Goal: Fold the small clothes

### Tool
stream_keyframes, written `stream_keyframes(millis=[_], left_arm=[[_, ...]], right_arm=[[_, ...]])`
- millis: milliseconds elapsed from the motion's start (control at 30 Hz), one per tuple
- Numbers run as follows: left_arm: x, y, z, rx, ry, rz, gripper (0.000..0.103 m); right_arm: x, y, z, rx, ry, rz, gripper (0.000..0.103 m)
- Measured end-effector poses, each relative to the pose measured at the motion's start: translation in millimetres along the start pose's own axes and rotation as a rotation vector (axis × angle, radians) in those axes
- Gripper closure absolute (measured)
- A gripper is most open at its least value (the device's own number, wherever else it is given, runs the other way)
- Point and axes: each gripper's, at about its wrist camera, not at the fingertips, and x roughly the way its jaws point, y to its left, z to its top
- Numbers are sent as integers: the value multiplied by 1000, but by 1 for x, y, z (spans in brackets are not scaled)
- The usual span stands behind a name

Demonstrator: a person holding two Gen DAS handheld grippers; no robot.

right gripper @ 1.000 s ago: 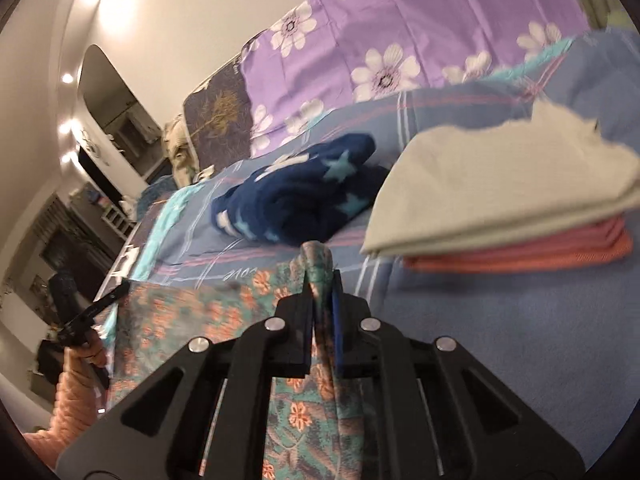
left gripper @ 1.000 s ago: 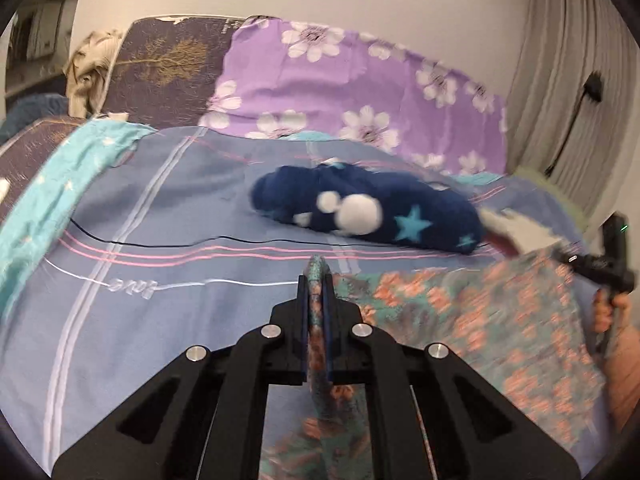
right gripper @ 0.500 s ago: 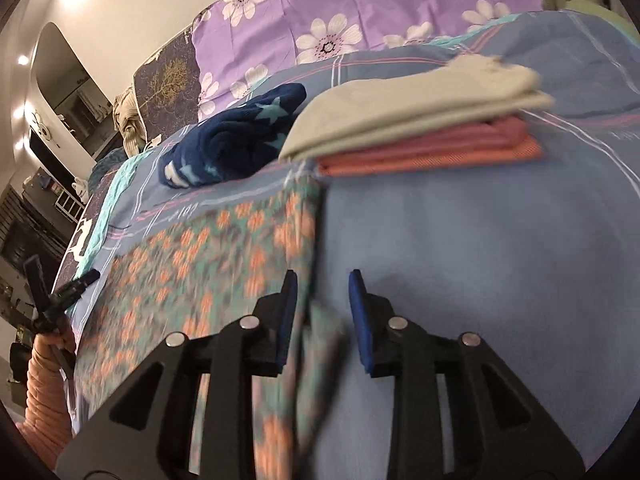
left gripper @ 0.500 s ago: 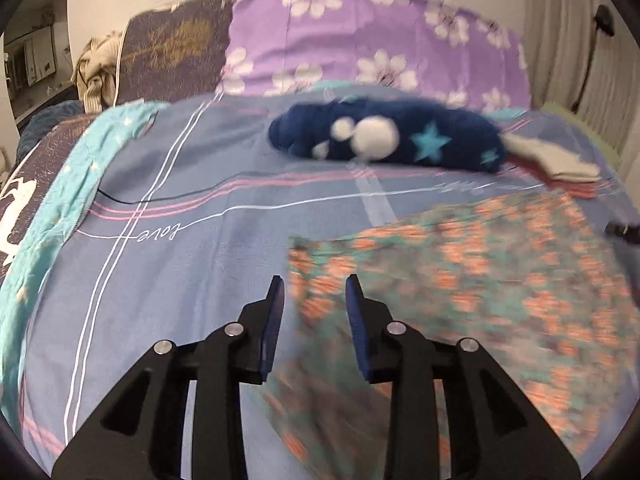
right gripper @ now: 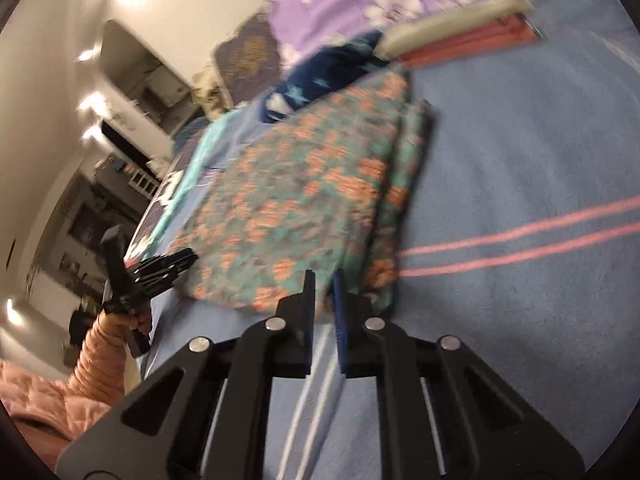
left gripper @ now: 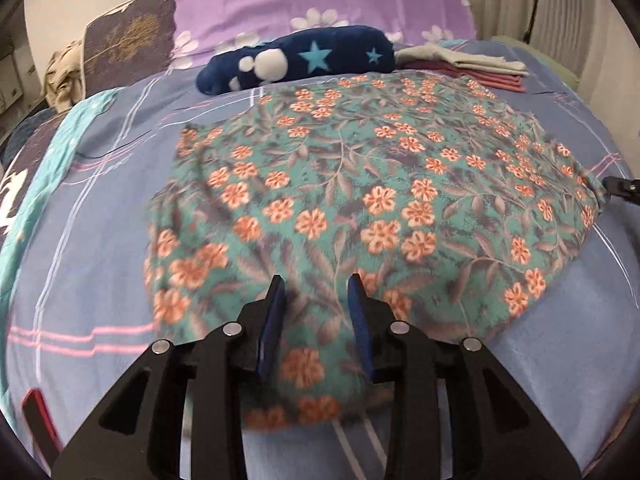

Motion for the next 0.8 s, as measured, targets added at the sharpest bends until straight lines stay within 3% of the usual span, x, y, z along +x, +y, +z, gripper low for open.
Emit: stream_keyframes(millis=[100, 167, 267, 367, 500, 667, 733, 800], left_arm=[[-12, -16, 5, 52, 18, 68, 69], [-23, -31, 12, 64, -14, 61, 69], [-39, -71, 24, 104, -77, -55, 69], [-38, -133, 38, 206, -104, -184, 69], [-21, -209, 51, 336, -101, -270, 69], [8, -280, 63, 444, -74, -313, 69], [15, -297, 62, 463, -75, -285, 69], [21, -302, 66, 451, -80, -288, 75]], right_arm=[[1, -5, 5, 6, 6, -37, 93], [1, -13, 3, 35, 0, -46, 93], [-2, -25, -3, 85, -7, -30, 92], [1, -31, -6, 104, -3, 2, 89], [-9, -31, -4, 102, -24, 29, 89], [-31, -54, 4, 106, -51, -154, 86], [-38, -66, 9, 131, -48, -187, 86], [-42, -71, 16, 127, -46, -211, 85]])
